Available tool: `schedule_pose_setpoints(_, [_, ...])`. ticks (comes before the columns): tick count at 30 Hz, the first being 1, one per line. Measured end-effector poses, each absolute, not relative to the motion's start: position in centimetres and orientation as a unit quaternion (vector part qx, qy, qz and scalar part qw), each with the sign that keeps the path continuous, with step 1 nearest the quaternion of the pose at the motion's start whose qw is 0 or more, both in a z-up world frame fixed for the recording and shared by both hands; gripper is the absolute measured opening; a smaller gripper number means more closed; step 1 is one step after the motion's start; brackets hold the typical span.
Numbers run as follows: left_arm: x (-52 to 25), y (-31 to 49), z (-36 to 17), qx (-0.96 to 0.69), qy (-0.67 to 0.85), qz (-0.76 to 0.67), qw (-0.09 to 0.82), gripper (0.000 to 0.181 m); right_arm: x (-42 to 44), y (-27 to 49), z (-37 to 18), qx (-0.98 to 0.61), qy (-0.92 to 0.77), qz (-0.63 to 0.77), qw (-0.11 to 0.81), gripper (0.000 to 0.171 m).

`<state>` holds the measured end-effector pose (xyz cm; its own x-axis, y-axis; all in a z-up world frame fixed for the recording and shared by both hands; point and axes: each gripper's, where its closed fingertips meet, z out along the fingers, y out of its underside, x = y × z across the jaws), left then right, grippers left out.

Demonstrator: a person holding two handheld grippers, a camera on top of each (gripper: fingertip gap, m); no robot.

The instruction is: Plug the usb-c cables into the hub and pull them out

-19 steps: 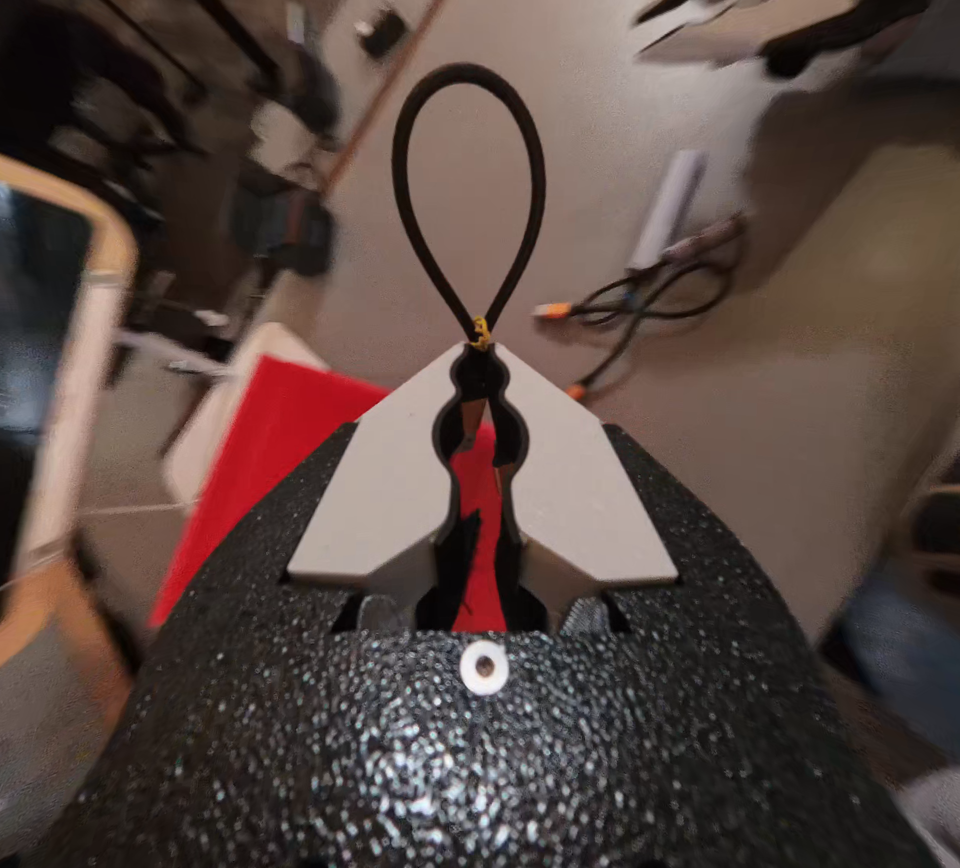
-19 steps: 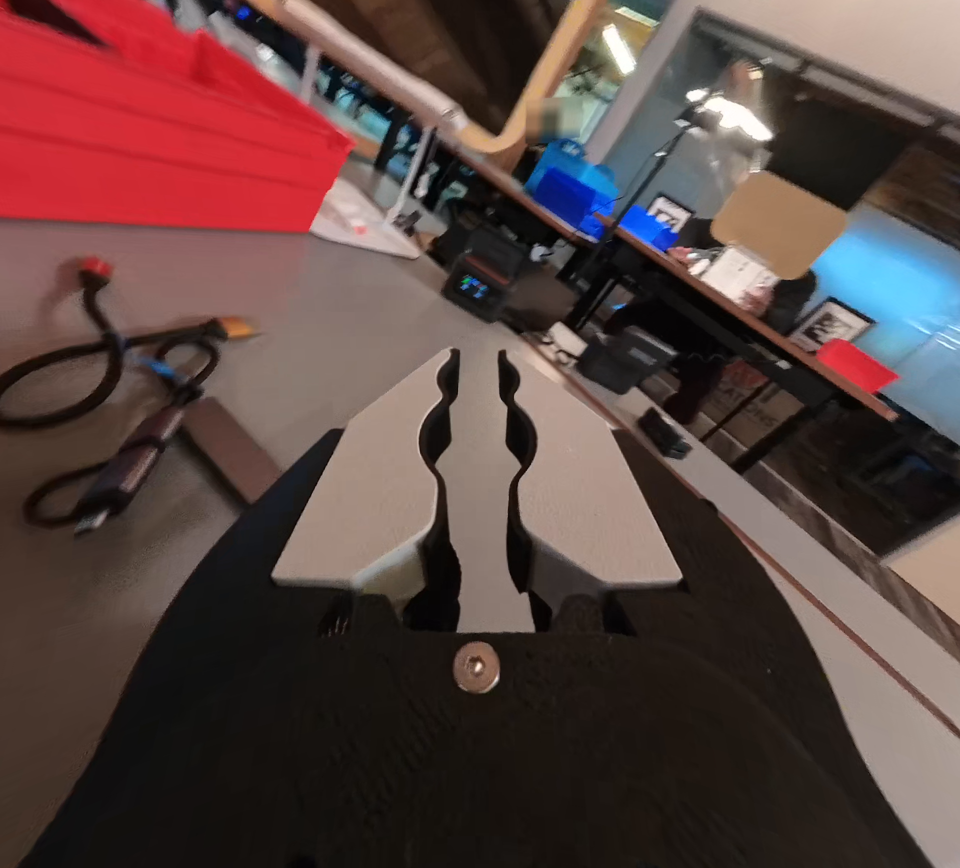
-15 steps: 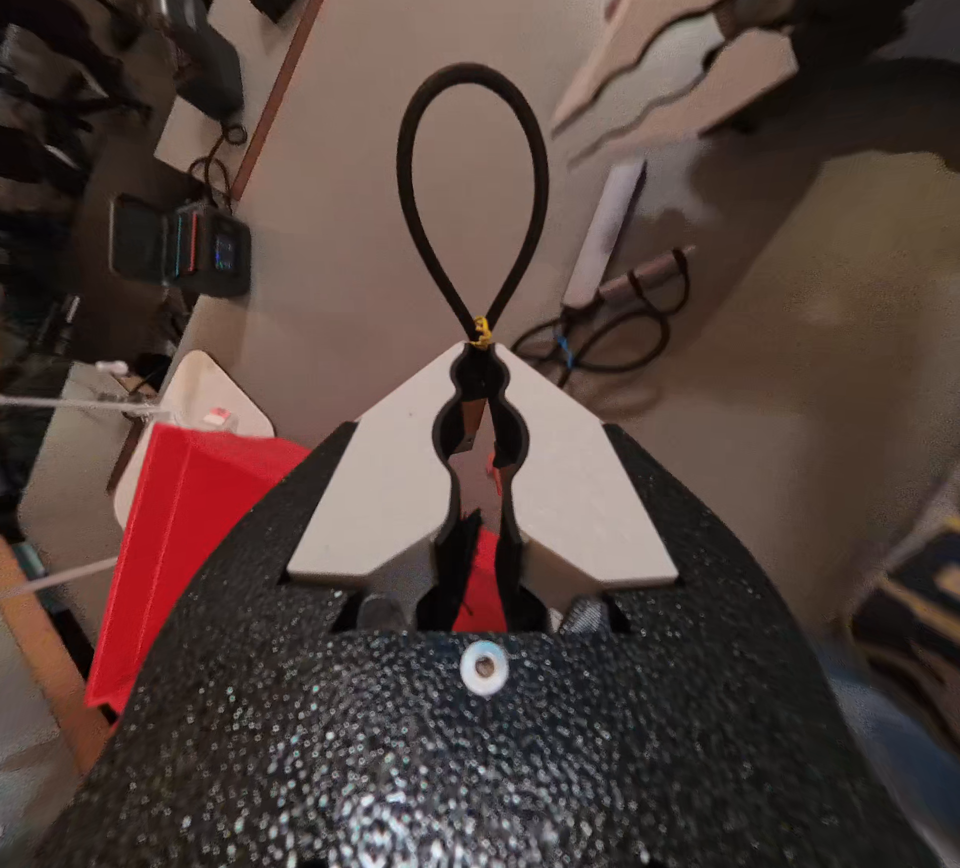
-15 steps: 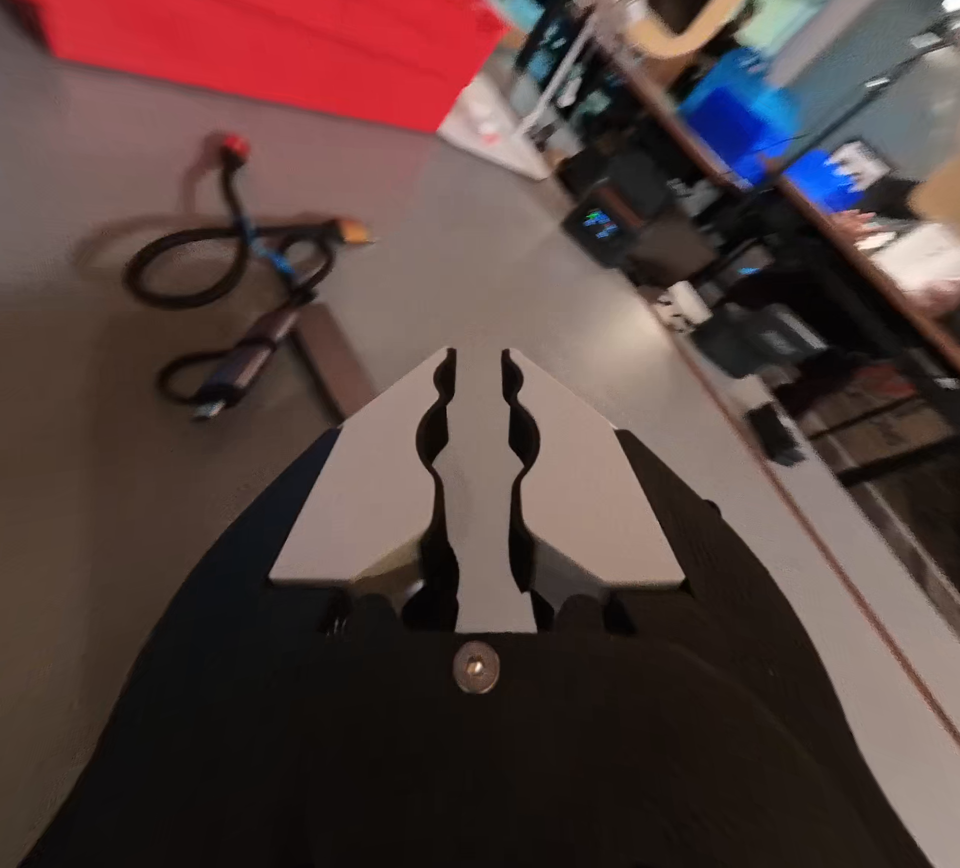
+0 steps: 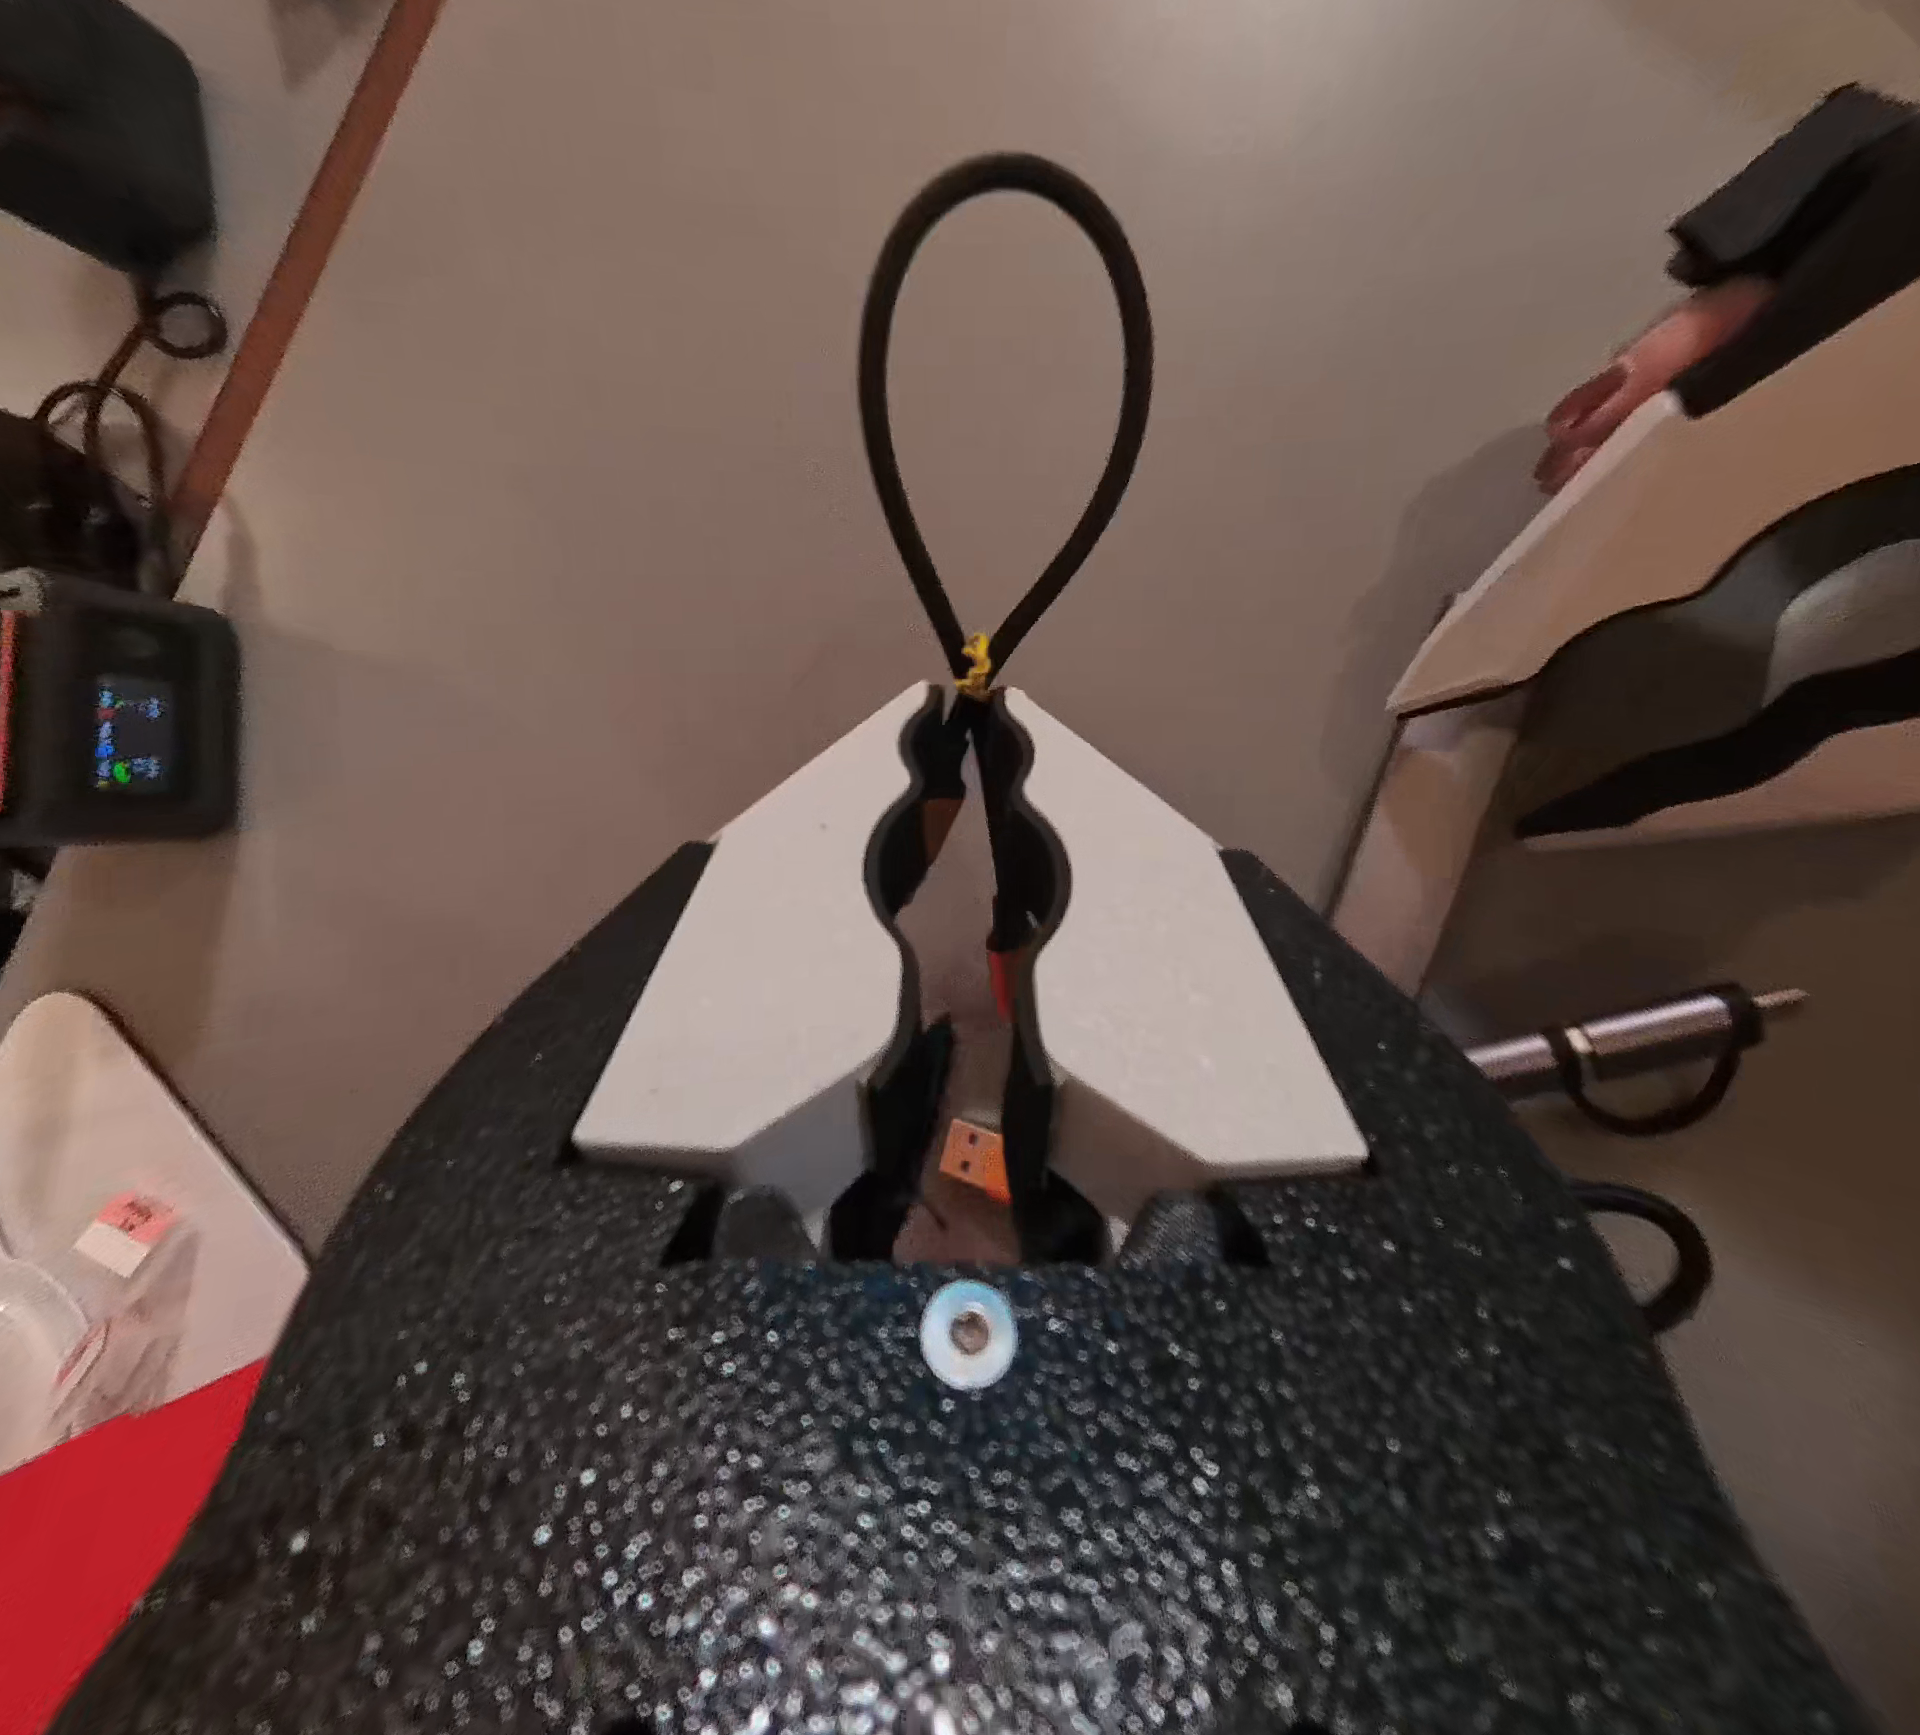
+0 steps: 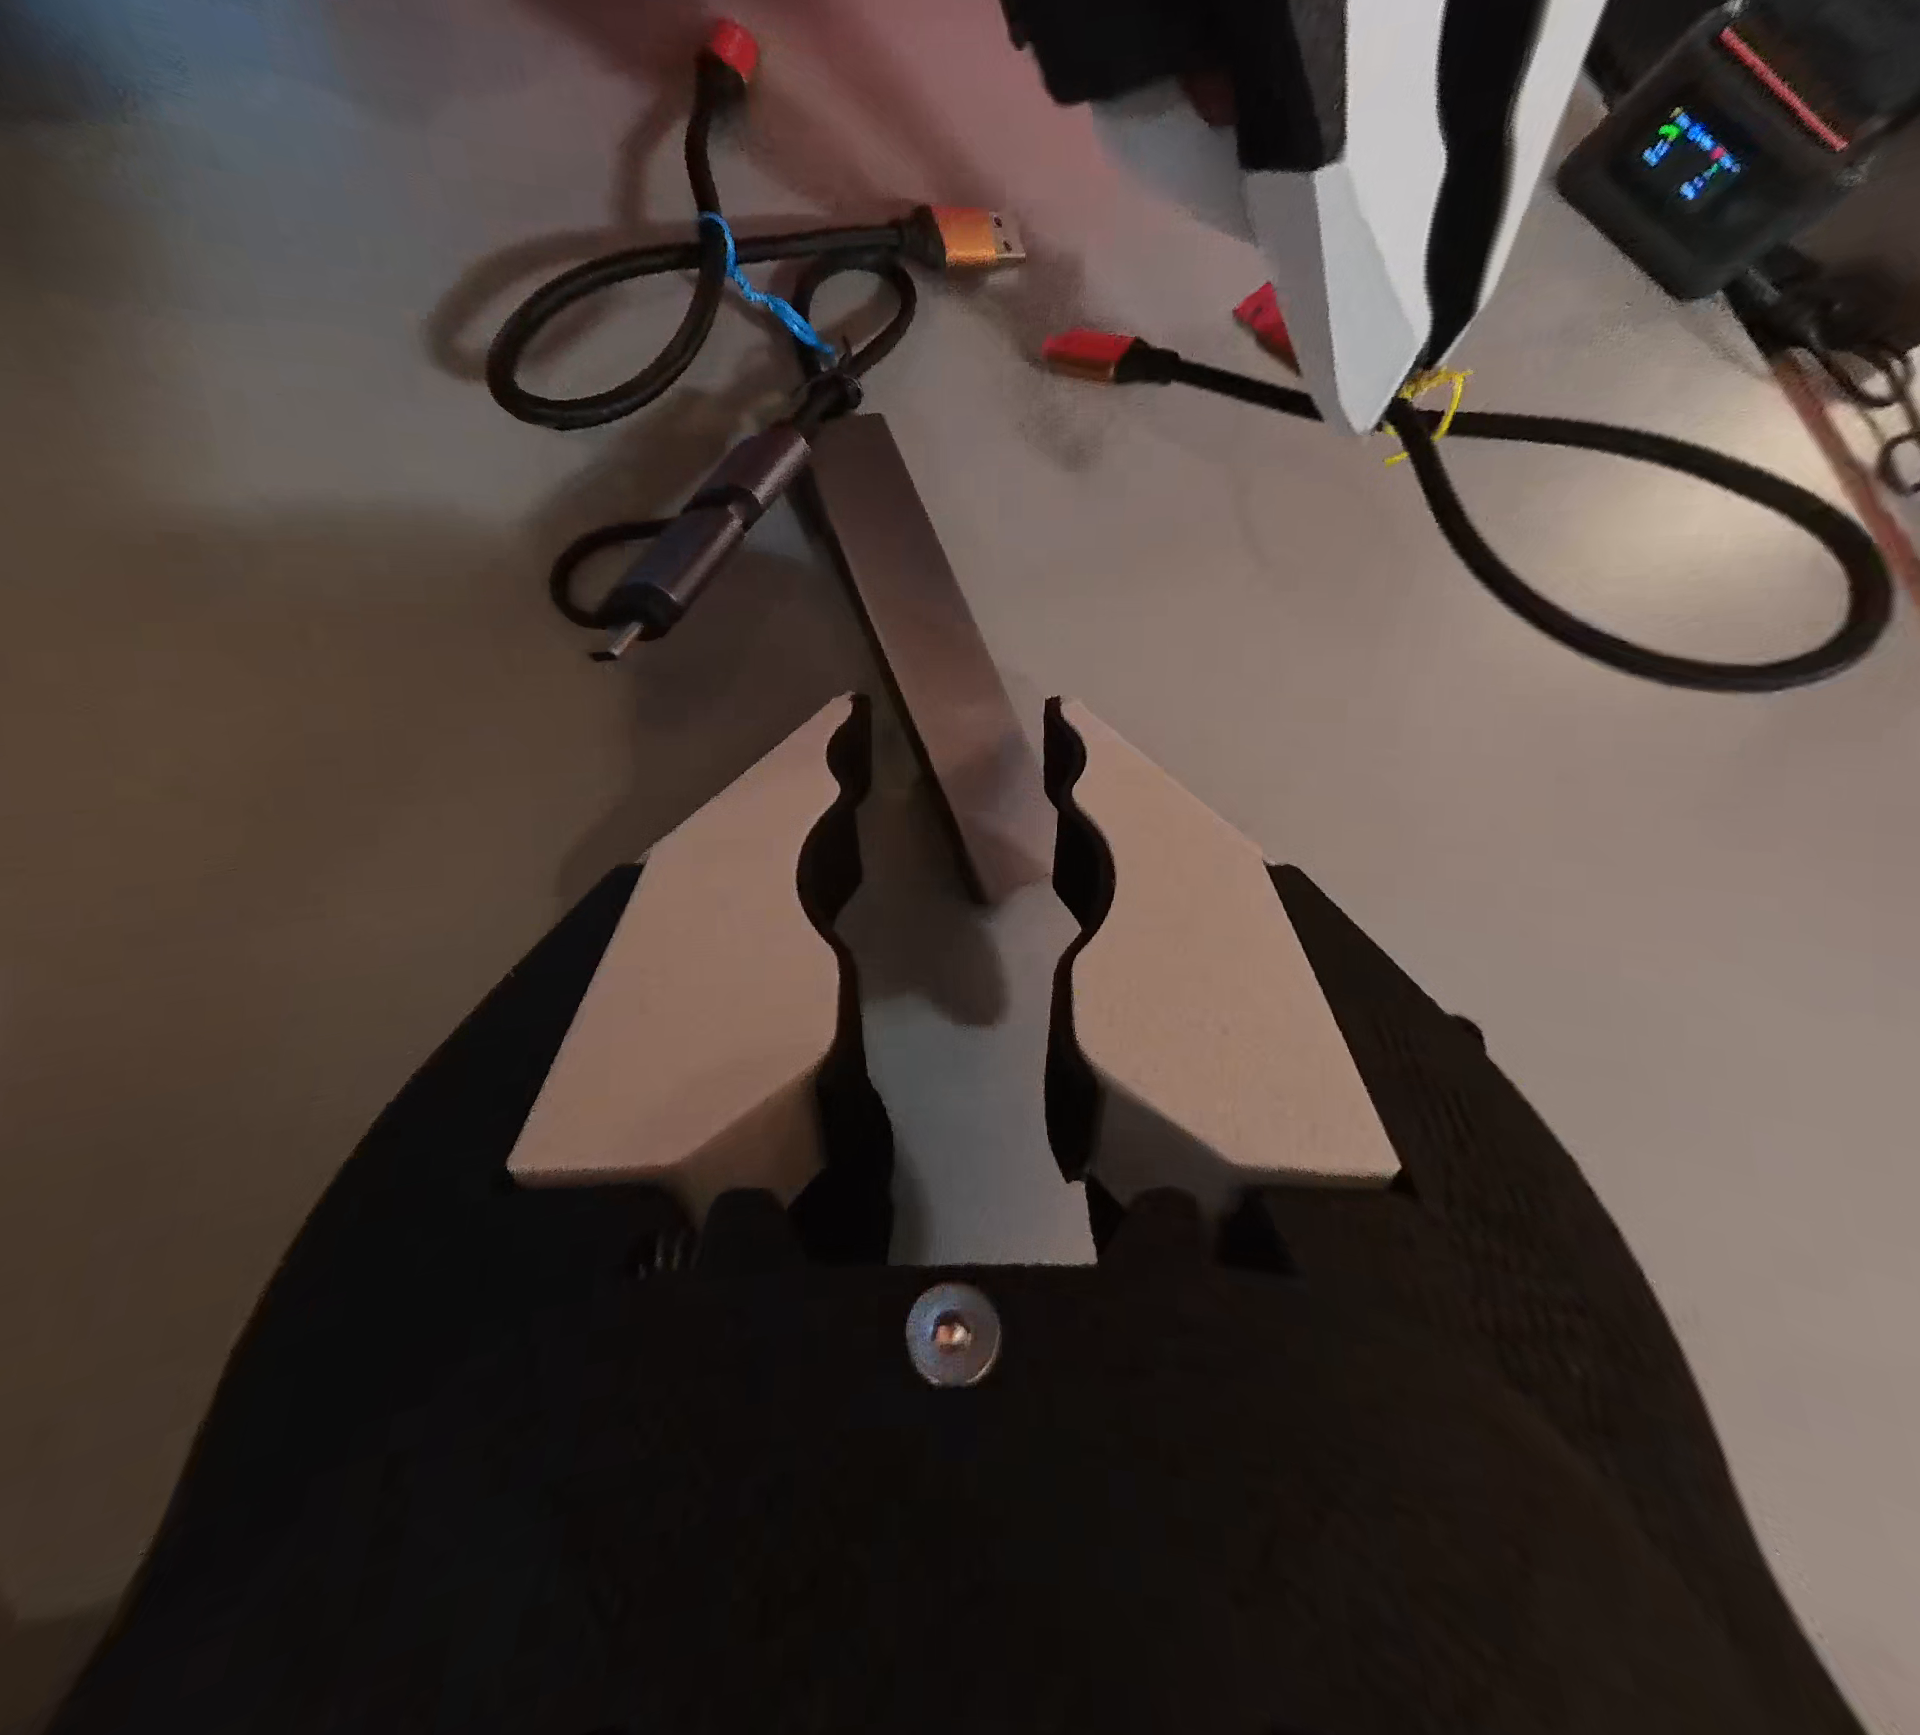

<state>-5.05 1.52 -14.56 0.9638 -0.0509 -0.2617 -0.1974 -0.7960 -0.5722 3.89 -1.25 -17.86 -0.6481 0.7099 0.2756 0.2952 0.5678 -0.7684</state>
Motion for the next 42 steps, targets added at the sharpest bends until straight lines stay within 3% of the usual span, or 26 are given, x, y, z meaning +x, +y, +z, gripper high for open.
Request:
schedule_pose_setpoints(1, [-5.5,1.4,-14.5,-0.939,0.058,0.134,0.311,0.013,3.8,-1.1,-17.9,-0.31,-0.834,0.356,0.286,0.032])
schedule_pose_setpoints(5, [-6.4,-0.1,-12.3,-0.918,0.044,0.207,0.336,0.041,3.5,-0.4,-18.4,-0.362,-0.824,0.362,0.244,0.032])
schedule_pose_setpoints(10, [-4.3,-2.9,-9.8,-0.888,0.049,0.217,0.402,0.046,4.1,-0.6,-18.5,-0.363,-0.829,0.362,0.226,0.025])
schedule_pose_setpoints(13, [0.9,-3.2,-9.5,-0.86,0.134,0.115,0.48,0.048,4.2,-0.3,-17.9,-0.344,-0.836,0.346,0.25,0.024])
schedule_pose_setpoints(15, [4.6,-3.6,-9.6,-0.838,0.182,0.02,0.515,0.062,4.3,-0.6,-16.8,-0.35,-0.824,0.376,0.238,0.024])
schedule_pose_setpoints(19, [4.0,-3.9,-13.7,-0.877,0.218,0.076,0.422,0.067,4.5,-0.6,-15.6,-0.377,-0.792,0.431,0.21,0.022])
schedule_pose_setpoints(21, [4.3,-3.8,-15.2,-0.88,0.256,0.1,0.387,0.061,4.5,0.0,-15.9,-0.387,-0.792,0.422,0.211,0.022])
schedule_pose_setpoints(27, [4.5,-2.6,-15.6,-0.874,0.268,0.112,0.389,0.056,4.7,0.7,-16.7,-0.414,-0.792,0.402,0.2,0.021])
schedule_pose_setpoints(32, [4.2,-3.8,-13.2,-0.843,0.218,0.13,0.474,0.074,4.9,0.5,-15.0,-0.44,-0.751,0.465,0.164,0.02])
schedule_pose_setpoints(36, [4.1,-5.3,-14.6,-0.851,0.245,0.16,0.437,0.088,5.1,0.2,-14.3,-0.453,-0.729,0.496,0.131,0.02])
schedule_pose_setpoints(40, [2.8,-5.3,-16.0,-0.849,0.287,0.241,0.372,0.084,5.5,-0.6,-13.2,-0.447,-0.708,0.538,0.095,0.019])
schedule_pose_setpoints(42, [2.7,-4.8,-16.2,-0.841,0.303,0.269,0.36,0.078,6.1,-1.6,-12.0,-0.419,-0.699,0.575,0.072,0.0])
